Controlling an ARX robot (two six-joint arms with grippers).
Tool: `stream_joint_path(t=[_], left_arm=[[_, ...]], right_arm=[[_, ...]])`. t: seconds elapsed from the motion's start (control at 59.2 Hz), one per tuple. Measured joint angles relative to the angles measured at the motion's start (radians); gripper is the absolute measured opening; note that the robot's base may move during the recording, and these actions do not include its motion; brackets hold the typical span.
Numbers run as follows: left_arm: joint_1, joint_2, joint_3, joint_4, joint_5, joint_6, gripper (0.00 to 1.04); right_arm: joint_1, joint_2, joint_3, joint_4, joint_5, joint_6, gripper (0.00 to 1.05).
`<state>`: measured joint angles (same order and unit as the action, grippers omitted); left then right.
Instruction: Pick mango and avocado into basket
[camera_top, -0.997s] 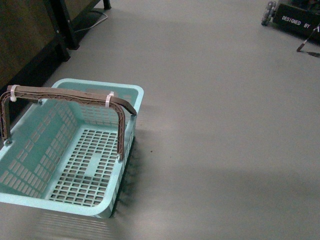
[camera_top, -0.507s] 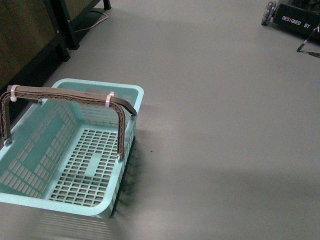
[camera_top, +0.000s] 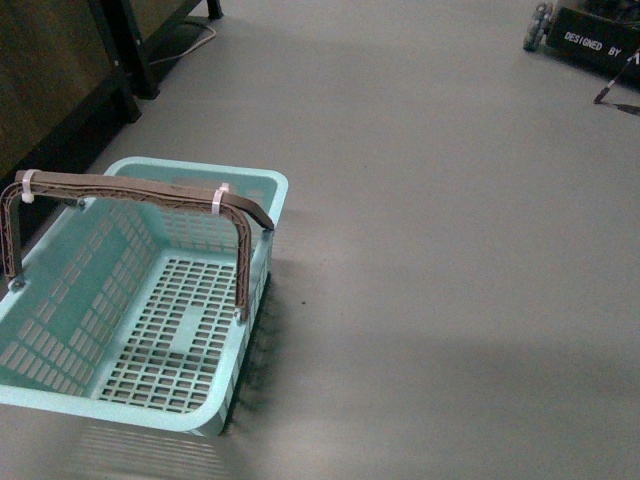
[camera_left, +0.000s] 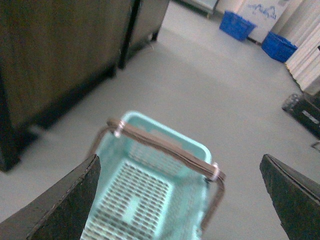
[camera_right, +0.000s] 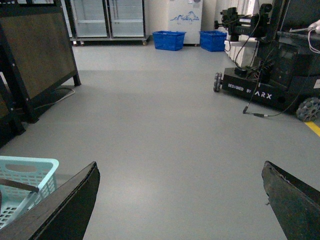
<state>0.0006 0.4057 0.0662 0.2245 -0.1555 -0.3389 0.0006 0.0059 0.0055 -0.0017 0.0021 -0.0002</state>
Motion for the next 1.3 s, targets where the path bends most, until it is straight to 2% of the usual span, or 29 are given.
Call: stream_joint_path(t=[0.085,0.203,0.355,0.49,0.913,1.133,1.302], left_arm=[[0.018,0.29,0.08,0.112,0.05,-0.186,0.98],[0.044,0.7,0.211,0.287,0.084,-0.355,0.98],[0.042,1.136,0.343,0.395,0.086,-0.441,0.98],[0.017,1.378,0.447,0.436,0.072,-0.477,0.98],[-0.048,1.835,0.835,0.475,0.099,-0.643,0.98],[-0.065,1.945,0.957,0.532,0.11,-0.764,0.98],[-0.073,1.971,0.989,0.609,0.092,-0.883,0.72]], right_arm=[[0.0,0.0,0.0,0.0,0.0,0.0,0.97],[0.0,0.0,0.0,0.0,0.0,0.0,0.97],[0.0,0.0,0.0,0.0,0.0,0.0,0.97],[0.0,0.0,0.0,0.0,0.0,0.0,0.97],[0.0,0.0,0.0,0.0,0.0,0.0,0.97],[0.0,0.0,0.0,0.0,0.0,0.0,0.97],[0.0,0.0,0.0,0.0,0.0,0.0,0.97]])
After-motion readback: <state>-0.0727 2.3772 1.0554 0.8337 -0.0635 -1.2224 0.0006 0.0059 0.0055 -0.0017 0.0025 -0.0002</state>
